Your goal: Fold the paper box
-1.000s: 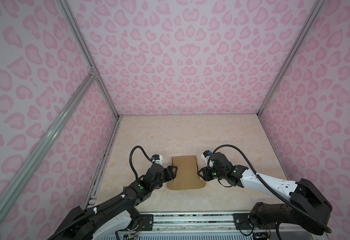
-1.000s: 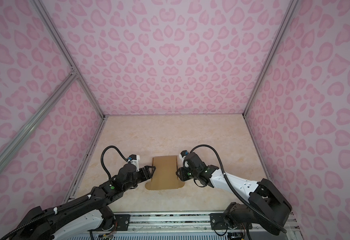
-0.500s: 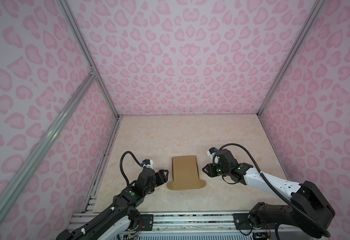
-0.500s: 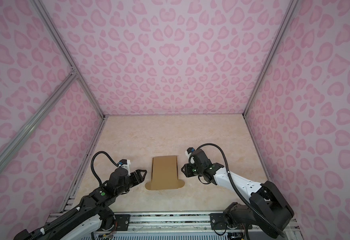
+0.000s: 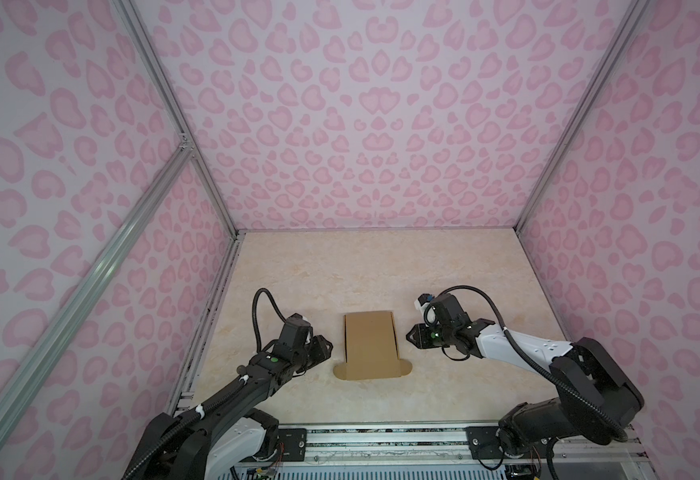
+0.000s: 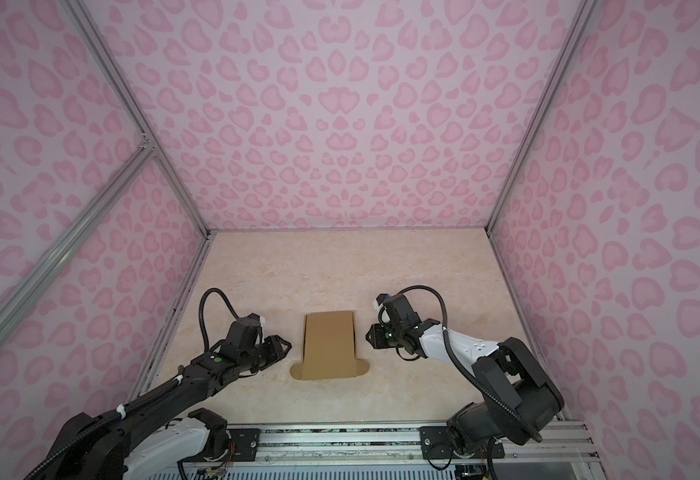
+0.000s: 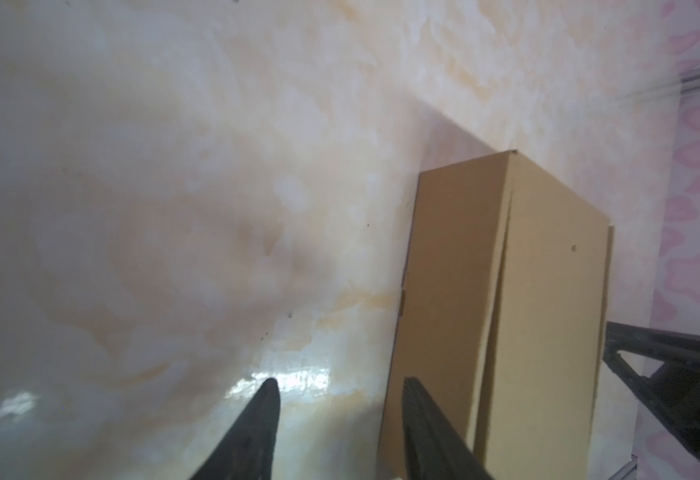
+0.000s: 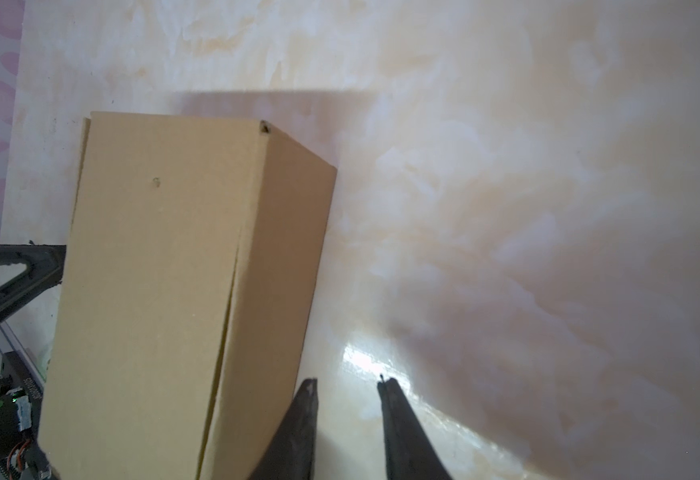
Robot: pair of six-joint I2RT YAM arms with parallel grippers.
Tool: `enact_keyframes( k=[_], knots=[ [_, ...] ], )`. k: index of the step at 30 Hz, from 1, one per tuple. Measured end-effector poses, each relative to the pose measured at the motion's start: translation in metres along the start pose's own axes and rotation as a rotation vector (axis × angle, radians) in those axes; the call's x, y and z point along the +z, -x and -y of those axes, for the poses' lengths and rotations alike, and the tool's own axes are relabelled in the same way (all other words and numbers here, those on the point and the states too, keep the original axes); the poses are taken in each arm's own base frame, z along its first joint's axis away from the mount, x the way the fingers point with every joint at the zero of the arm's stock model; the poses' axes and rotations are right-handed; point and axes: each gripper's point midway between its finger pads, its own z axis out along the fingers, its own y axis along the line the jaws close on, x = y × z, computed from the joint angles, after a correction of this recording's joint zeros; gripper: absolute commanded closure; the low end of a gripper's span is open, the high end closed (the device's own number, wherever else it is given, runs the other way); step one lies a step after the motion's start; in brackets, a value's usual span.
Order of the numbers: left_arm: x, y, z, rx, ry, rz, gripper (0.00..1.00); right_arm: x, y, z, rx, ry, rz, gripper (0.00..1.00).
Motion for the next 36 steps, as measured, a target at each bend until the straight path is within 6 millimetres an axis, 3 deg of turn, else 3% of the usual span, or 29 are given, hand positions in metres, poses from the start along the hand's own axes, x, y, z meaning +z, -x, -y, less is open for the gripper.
enact_keyframes(
  k=[5,19,25,36],
  knots=[
    [0.013,-0.006,-0.004,0.005,0.023,-0.052,0.48,0.008,-0.002,-0.005,-0.006,0.012,-0.006,0.71],
    [0.033,0.005,0.024,0.037,-0.104,-0.047,0.44,0.023,-0.011,-0.019,-0.017,0.045,-0.019,0.7],
    [0.015,0.005,0.039,0.033,-0.184,-0.018,0.37,0.023,-0.014,-0.019,-0.007,0.042,-0.021,0.71],
    [-0.013,0.001,0.069,0.055,-0.359,0.024,0.34,0.024,-0.014,-0.02,0.013,0.053,-0.012,0.71]
  ],
)
